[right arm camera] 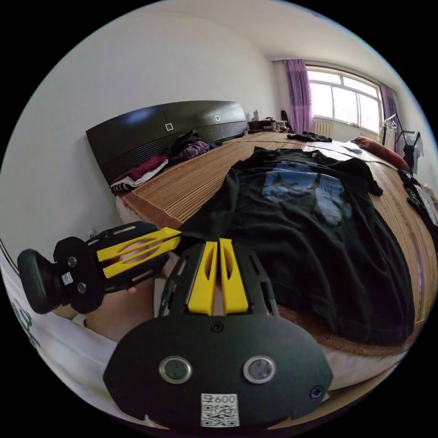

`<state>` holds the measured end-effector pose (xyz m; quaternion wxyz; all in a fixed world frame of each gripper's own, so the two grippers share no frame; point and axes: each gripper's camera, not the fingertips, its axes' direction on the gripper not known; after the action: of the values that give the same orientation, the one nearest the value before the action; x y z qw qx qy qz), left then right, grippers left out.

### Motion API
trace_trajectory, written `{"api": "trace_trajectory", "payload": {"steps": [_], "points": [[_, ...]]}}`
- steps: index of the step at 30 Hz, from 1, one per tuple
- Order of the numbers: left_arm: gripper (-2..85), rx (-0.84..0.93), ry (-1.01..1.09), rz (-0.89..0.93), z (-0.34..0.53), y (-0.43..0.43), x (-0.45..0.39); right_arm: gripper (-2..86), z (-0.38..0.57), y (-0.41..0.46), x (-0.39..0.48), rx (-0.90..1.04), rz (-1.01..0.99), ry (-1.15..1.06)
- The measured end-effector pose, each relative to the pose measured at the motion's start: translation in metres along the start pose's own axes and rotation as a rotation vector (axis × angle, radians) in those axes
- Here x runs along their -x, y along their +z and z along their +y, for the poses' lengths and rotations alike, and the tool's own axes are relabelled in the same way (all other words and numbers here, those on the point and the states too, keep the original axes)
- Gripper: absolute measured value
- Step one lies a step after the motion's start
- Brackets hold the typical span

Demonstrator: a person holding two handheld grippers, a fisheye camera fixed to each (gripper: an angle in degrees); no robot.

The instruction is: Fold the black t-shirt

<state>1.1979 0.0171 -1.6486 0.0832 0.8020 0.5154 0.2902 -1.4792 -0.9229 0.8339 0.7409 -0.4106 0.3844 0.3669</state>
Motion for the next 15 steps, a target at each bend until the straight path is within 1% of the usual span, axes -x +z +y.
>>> {"api": "trace_trajectory", "payload": {"steps": [3, 5, 8, 11, 15], "points": [[2.3, -0.045, 0.03, -0.124, -0.005, 0.014, 0.008, -0.5, 0.001, 0.0, -0.002, -0.032, -0.065, -0.045], [2.1, -0.055, 0.031, -0.149, -0.007, 0.024, 0.02, 0.1, 0.0, 0.003, -0.001, -0.034, -0.101, -0.086], [1.9, -0.029, 0.021, -0.129, -0.016, 0.051, 0.048, 3.1, 0.0, 0.01, 0.008, -0.041, -0.112, -0.164], [1.9, -0.007, 0.022, -0.15, -0.027, 0.084, 0.068, 4.6, 0.005, 0.014, 0.026, -0.071, -0.069, -0.266], [2.0, 0.013, 0.036, -0.154, -0.052, 0.125, 0.091, 0.1, 0.018, 0.021, 0.049, -0.115, 0.046, -0.413]]}}
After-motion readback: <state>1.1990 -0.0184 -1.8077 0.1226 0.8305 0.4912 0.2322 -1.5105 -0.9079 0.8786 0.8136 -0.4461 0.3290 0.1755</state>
